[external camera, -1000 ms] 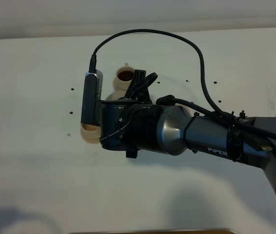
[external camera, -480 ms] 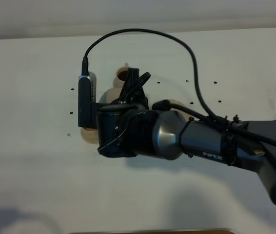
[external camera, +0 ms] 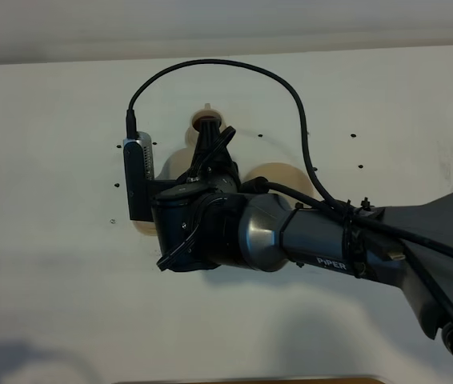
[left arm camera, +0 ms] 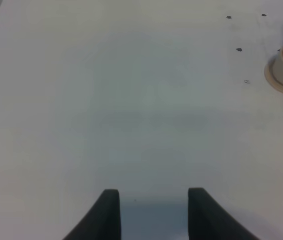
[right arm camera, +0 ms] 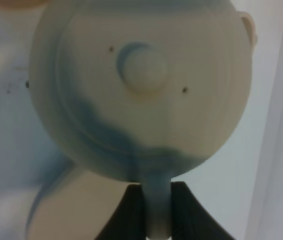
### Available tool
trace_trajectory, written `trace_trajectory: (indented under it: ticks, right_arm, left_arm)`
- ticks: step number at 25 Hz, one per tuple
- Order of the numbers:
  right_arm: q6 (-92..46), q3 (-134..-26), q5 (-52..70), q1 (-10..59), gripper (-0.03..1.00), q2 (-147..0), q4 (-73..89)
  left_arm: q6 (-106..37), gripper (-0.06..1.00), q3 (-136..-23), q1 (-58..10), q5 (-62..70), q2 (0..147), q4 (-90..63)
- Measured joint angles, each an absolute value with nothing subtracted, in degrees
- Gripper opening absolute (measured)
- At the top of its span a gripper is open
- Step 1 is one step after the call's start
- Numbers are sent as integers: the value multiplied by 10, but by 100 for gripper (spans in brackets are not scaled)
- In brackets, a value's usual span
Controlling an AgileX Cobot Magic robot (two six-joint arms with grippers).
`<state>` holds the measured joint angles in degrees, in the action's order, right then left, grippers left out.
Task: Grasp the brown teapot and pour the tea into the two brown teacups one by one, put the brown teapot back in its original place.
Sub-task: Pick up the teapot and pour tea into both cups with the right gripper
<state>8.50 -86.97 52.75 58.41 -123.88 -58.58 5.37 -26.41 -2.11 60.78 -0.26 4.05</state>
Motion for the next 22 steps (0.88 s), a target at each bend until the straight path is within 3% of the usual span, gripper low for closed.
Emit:
trace_trajectory:
  ticks: [22]
  right_arm:
    - [71,-870,559,600,12,-1241,-651]
  left_arm:
    - [54,31,-264,-21,608,-3,41]
